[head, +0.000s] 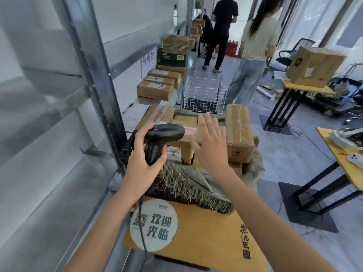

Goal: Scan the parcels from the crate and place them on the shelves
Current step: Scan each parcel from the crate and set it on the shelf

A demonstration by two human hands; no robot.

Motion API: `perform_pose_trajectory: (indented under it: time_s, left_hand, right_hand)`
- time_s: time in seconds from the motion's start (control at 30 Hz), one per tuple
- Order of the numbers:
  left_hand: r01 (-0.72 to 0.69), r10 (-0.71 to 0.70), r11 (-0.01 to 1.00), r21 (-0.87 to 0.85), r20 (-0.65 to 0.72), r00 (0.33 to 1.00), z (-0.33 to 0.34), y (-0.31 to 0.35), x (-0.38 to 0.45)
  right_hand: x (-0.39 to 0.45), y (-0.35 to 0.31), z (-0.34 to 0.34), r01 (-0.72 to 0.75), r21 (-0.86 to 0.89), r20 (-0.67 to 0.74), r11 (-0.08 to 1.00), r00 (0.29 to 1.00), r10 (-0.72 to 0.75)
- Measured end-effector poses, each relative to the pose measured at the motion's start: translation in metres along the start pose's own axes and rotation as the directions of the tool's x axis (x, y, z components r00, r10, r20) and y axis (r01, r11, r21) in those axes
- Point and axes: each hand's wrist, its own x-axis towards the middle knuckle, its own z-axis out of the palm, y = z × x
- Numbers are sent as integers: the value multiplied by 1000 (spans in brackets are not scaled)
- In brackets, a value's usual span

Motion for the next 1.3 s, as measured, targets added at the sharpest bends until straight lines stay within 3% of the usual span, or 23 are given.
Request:
perform_pose_trajectory:
  time_s: [0.17, 0.3, 0.43, 0.73, 1.03, 1.3]
  left_hand:
    - [95, -65, 991, 93, -287, 956, -21, 11, -39]
    - [209, -123, 973, 98, -544, 830, -23, 22, -93]
    - [348, -200, 935, 67, -710, 675, -12, 31, -162]
    - [406, -117, 907, 112, -859, 498, -27, 85, -267]
    - [521, -16, 835, 176, -940, 342, -69, 168, -416]
    - [590, 137, 789, 170, -986, 99, -85, 239, -575]
  right_hand:
    - [7, -46, 12, 267, 120, 74, 956, 958, -277]
    - [-17, -68, 21, 424, 231, 129, 876, 879, -459]
    - [-58, -84, 31, 518, 330, 236, 789, 764, -600]
    - [-160, -156, 16, 671, 493, 208, 553, 527, -824]
    - [-316, -258, -39, 686, 674, 137, 275, 250, -959]
    - [-472, -330, -102, 685, 728, 34, 24, -1, -999]
